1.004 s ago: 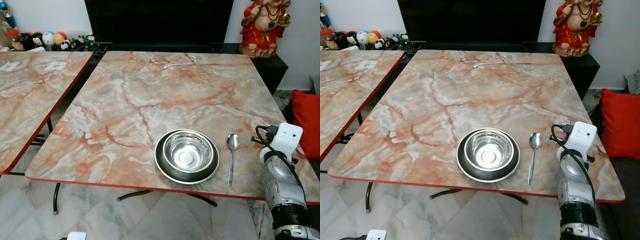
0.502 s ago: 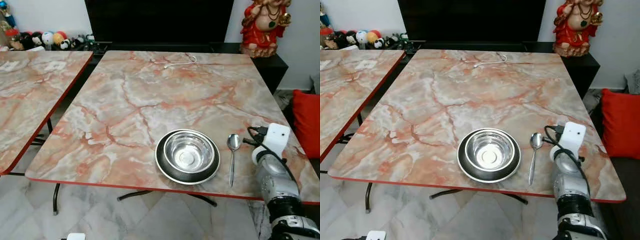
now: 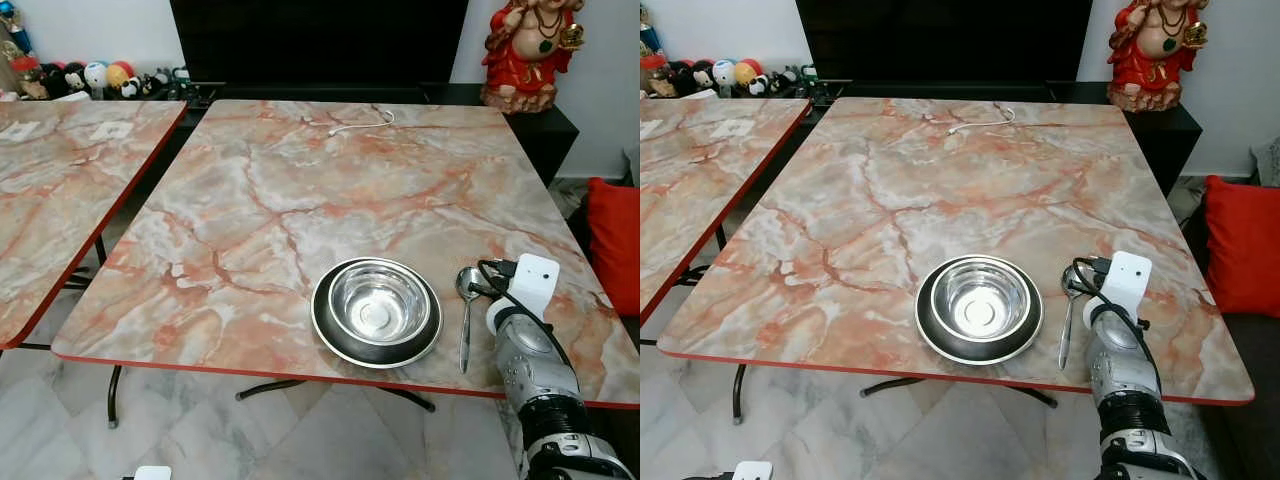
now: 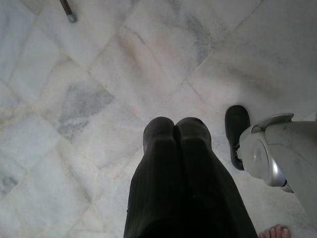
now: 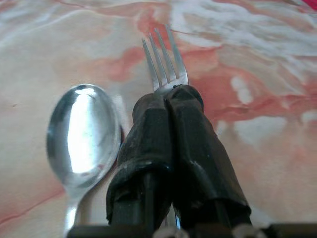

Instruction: Setting the table

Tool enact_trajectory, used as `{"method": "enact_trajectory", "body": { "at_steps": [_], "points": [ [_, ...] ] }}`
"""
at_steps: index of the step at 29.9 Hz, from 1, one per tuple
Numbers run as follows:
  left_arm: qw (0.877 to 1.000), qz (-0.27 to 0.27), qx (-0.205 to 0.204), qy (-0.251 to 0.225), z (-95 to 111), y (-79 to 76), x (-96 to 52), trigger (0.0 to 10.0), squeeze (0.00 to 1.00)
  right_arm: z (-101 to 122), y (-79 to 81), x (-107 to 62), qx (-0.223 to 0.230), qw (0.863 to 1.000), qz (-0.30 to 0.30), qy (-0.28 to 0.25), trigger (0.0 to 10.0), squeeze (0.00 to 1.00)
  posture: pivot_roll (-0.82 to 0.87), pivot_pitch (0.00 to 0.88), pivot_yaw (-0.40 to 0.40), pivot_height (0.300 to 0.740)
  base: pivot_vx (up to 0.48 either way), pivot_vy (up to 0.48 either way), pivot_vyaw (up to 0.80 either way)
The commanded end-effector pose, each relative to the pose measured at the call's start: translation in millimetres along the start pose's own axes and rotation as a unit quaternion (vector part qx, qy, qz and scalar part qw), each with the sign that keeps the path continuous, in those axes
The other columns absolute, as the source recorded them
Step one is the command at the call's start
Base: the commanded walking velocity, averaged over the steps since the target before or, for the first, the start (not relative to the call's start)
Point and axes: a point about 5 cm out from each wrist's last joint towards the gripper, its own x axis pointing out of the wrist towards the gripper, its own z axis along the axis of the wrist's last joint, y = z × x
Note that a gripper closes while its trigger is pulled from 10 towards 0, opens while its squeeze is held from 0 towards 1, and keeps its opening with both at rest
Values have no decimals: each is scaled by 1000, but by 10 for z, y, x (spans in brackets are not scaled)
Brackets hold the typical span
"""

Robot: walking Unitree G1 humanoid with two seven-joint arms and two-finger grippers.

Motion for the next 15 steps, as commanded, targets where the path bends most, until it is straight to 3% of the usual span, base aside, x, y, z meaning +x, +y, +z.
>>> {"method": "enact_trajectory", "body": {
  "at_steps": [1, 15],
  "points": [
    [1000, -1, -3, 14, -60, -9, -10, 10000, 0, 20, -27, -6, 4, 1000, -8, -6, 10000, 0, -31, 36, 16, 740, 0, 0, 0],
    [1000, 0, -3, 13, -48, -1, -7, 10000, 0, -77, -16, -58, 12, 1000, -9, 5, 10000, 0, -31, 33, 18, 740, 0, 0, 0]
  ]
}}
